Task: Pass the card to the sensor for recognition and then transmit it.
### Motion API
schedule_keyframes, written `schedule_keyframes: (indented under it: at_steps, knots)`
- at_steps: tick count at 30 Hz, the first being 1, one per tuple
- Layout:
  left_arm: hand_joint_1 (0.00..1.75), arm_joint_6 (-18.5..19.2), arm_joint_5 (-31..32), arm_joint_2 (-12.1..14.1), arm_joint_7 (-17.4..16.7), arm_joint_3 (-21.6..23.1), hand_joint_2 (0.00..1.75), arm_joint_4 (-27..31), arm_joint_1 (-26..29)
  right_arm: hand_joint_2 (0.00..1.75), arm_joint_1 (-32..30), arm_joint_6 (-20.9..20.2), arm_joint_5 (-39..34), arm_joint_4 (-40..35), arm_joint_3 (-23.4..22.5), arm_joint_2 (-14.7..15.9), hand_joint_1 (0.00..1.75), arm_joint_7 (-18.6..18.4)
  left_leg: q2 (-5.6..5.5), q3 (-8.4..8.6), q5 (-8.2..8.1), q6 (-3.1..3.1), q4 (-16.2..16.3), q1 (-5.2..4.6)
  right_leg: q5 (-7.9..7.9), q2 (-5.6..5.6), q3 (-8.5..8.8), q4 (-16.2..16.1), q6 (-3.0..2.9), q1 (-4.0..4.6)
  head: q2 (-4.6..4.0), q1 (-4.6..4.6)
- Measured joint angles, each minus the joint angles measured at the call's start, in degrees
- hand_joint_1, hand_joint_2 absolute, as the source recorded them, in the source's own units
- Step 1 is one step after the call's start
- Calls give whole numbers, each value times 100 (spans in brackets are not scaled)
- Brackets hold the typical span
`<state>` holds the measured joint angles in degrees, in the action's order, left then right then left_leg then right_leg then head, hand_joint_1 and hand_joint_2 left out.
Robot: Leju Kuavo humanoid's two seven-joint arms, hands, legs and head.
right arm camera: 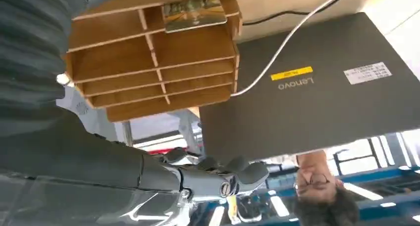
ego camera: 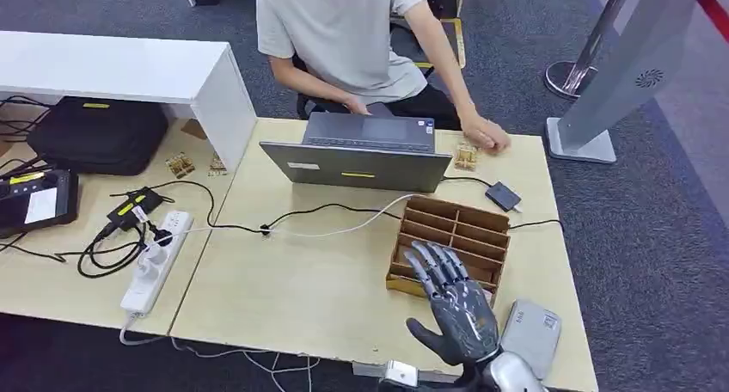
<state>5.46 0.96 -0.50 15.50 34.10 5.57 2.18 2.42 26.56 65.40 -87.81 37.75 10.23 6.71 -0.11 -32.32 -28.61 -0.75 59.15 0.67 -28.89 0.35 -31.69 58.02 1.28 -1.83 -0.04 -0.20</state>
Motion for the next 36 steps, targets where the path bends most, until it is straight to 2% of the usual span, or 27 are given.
schedule_keyframes:
  at_steps: [10, 16, 21, 27, 36]
  knots:
    - [0, 61, -116, -7, -35, -77, 175, 2, -2, 175, 298, 151, 0, 851, 70, -486, 0, -160, -2, -2, 0, 0, 0, 0, 0, -1, -1, 0, 0, 0, 0, 2]
    - [0, 35, -20, -7, -85, -77, 175, 4, -9, 175, 470, 549, 46, 1498, 66, -750, 0, -223, -1, -1, 0, 0, 0, 0, 0, 0, -1, 0, 0, 0, 0, 0]
    - [0, 0, 2, -22, -92, -76, 175, 4, -12, 175, 590, 695, -4, 2040, 11, -914, 0, -243, -1, -1, 0, 0, 0, 0, 0, 0, -1, 0, 0, 0, 0, 0]
    - [0, -13, 15, -24, -94, -76, 175, 4, -11, 175, 669, 828, -15, 2571, -197, -1023, 0, -234, -1, -1, 0, 0, 0, -1, 0, -1, -1, -1, 0, -1, 0, 0]
    - [0, -35, 48, -24, -94, -76, 175, 4, -10, 175, 688, 822, -2, 2772, -527, -1065, 0, -216, -1, -1, 0, 0, 0, 0, 0, -1, -1, 0, 0, 0, 0, 0]
